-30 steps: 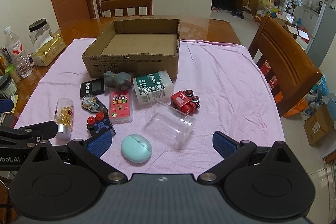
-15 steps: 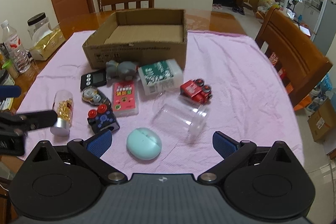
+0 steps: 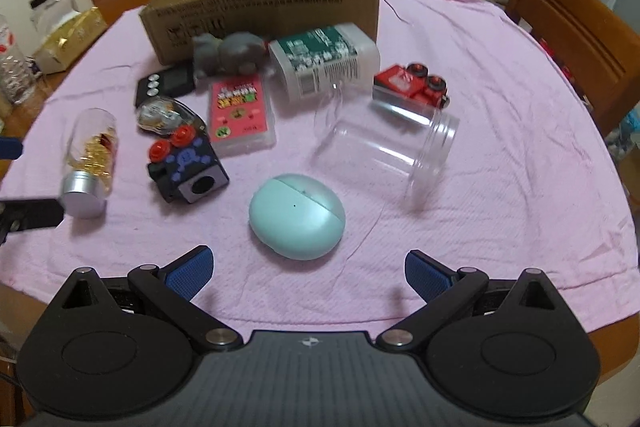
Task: Organize rigid objects
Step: 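Reach the left tool to the gold capsule bottle and close on it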
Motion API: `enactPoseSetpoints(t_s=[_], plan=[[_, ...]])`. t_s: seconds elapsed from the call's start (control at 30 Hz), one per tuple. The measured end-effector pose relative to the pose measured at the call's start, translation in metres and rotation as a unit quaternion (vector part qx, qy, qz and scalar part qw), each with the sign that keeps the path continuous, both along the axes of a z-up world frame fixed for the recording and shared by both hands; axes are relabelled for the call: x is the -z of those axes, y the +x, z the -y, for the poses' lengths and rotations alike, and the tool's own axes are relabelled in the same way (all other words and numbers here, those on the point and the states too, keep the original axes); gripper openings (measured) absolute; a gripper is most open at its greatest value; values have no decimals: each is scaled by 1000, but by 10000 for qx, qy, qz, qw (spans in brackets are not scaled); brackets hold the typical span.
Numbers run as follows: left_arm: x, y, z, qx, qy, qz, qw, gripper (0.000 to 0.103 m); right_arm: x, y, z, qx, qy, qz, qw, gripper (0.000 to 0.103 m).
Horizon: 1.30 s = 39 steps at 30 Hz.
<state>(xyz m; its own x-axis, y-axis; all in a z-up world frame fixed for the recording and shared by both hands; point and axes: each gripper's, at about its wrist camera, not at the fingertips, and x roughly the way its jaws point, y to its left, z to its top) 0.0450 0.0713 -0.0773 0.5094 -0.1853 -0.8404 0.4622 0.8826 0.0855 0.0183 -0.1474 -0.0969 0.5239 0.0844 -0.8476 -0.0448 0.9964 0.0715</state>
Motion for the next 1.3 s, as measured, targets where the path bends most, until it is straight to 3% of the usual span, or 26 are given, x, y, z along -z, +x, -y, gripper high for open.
enactPoseSetpoints(t_s=[0.37, 0.63, 0.83, 0.97, 1.1, 1.3], plan=[[38, 31, -18, 588, 356, -252, 9973, 102, 17, 11, -15, -46, -313, -20, 9995, 103], [42, 54, -13, 1047, 250, -112, 9941, 102, 17, 7, -13, -178, -299, 163, 9993, 103], [44, 65, -11, 732, -27, -136, 9972, 102, 17, 12, -12, -360, -290, 115, 9989, 103], [47, 68, -16, 380, -295, -271, 9985, 102, 17, 24, -12, -1013, -278, 63, 9944, 103], [49, 66, -16, 277, -285, -232, 9989, 102, 16, 42, -11, -1768, -285, -76, 9838, 103], [48, 63, -16, 131, -284, -240, 9992, 102, 11, 57, -22, -2197, -334, -433, 9740, 103]])
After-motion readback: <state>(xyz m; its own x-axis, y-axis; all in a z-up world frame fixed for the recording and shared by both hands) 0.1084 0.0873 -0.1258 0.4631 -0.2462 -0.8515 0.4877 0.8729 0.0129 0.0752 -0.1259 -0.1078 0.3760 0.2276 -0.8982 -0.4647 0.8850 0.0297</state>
